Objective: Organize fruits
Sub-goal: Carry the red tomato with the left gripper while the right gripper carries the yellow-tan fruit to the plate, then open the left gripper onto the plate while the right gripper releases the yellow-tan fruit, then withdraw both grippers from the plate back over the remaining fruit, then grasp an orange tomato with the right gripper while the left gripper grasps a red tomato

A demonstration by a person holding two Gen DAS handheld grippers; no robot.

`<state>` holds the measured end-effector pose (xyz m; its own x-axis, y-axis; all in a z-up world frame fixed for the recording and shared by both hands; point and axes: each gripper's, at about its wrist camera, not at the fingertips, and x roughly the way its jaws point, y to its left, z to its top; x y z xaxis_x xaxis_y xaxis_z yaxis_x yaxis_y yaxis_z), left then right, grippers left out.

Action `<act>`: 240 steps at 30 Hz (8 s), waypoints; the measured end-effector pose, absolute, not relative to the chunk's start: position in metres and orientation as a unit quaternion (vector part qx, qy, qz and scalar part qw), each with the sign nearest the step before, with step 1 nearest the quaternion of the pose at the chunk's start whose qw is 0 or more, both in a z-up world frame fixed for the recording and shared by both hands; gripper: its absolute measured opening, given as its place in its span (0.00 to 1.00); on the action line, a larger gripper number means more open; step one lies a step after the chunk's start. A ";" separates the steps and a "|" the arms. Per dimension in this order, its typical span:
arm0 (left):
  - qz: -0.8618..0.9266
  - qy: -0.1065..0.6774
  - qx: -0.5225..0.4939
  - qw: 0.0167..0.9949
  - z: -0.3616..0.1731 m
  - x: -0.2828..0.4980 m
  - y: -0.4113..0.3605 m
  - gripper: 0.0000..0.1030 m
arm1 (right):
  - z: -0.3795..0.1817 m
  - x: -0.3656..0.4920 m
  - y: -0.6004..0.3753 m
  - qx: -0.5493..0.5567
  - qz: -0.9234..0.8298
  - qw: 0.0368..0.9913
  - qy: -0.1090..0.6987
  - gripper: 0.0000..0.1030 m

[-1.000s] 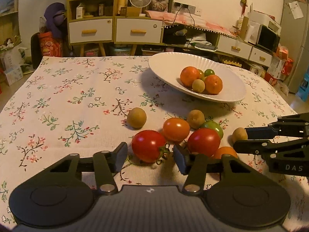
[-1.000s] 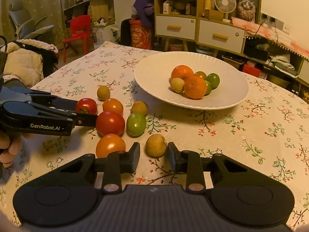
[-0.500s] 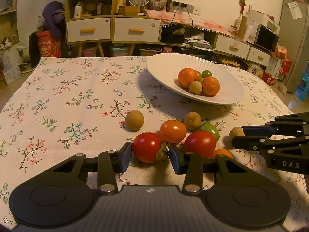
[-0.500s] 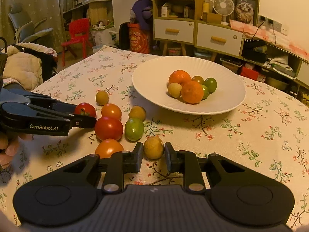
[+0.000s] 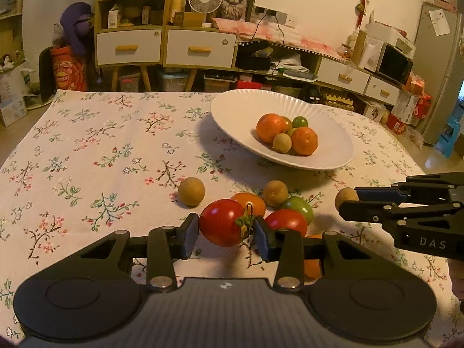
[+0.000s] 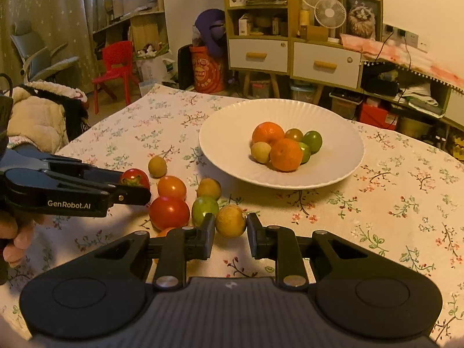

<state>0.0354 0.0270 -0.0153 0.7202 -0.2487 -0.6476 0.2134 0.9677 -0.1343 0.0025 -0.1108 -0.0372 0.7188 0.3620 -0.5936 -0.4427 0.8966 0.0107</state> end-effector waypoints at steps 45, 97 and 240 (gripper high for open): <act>-0.156 0.341 -0.035 0.926 -0.005 0.100 -0.052 0.42 | -0.024 0.083 -0.162 -0.008 0.170 0.940 0.295 0.21; -0.170 0.329 0.006 0.929 0.013 0.076 -0.041 0.85 | -0.011 0.064 -0.160 0.004 0.143 0.943 0.300 0.66; -0.201 0.399 0.051 0.893 -0.025 0.023 -0.033 0.43 | -0.052 -0.008 -0.123 -0.110 0.173 0.920 0.335 0.30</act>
<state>0.0233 -0.0334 -0.0247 0.6011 -0.3177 -0.7333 0.3989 0.9144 -0.0692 -0.0075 -0.1231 -0.0518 0.7151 0.2447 -0.6548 -0.3919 0.9160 -0.0857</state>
